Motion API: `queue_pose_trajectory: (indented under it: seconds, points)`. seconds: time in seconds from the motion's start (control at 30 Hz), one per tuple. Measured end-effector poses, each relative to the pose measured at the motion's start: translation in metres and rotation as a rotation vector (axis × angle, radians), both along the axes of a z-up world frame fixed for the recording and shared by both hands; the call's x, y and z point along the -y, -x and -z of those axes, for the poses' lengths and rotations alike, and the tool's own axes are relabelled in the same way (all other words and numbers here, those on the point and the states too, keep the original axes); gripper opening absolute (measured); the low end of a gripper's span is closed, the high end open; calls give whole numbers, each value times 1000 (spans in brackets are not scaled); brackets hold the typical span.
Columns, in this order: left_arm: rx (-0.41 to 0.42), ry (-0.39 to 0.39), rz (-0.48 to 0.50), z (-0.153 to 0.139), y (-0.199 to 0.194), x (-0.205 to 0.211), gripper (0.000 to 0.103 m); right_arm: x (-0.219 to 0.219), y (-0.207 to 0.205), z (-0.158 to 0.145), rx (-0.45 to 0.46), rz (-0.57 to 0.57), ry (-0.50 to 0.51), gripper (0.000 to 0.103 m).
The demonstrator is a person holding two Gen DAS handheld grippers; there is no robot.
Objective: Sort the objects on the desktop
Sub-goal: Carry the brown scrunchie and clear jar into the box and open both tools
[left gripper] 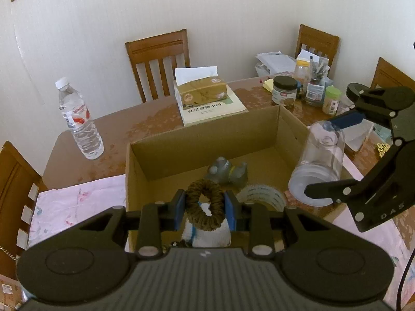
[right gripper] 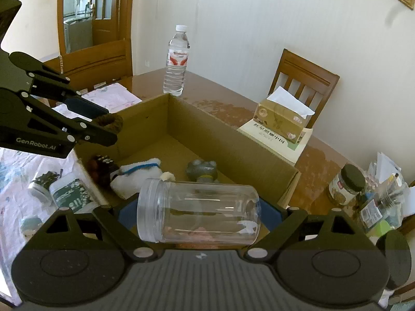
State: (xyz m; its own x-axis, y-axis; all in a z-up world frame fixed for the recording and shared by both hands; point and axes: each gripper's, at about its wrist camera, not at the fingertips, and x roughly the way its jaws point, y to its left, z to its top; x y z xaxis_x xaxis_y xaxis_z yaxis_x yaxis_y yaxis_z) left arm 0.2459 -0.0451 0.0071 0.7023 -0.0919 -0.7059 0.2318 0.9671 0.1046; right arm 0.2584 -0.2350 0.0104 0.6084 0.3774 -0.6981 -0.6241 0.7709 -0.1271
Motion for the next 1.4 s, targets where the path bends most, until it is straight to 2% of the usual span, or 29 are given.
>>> queue_pose_trajectory:
  seconds: [0.43, 0.67, 0.77, 0.8, 0.83, 0.87, 0.93, 1.4]
  points:
    - [-25, -5, -23, 9, -35, 0, 31, -3, -46, 10, 7, -10, 7, 95]
    - [-36, -11, -23, 14, -51, 0, 32, 1, -54, 16, -10, -5, -1, 99]
    - [-34, -16, -21, 15, -56, 1, 40, 1, -53, 18, -14, -5, -2, 99]
    - [-37, -16, -18, 16, -57, 2, 53, 2, -53, 18, -16, -4, -3, 99]
    - [-41, -19, -15, 16, -59, 3, 72, 2, -53, 17, -17, -4, -5, 99]
    - [-37, -24, -18, 16, -59, 4, 78, 2, -53, 17, -18, -3, -7, 99]
    - [-17, -30, -13, 14, -57, 6, 80, 3, -53, 16, -18, -1, -7, 99]
    - [-20, -43, -26, 3, -31, 4, 85, 6, -40, 13, -13, 1, -19, 99]
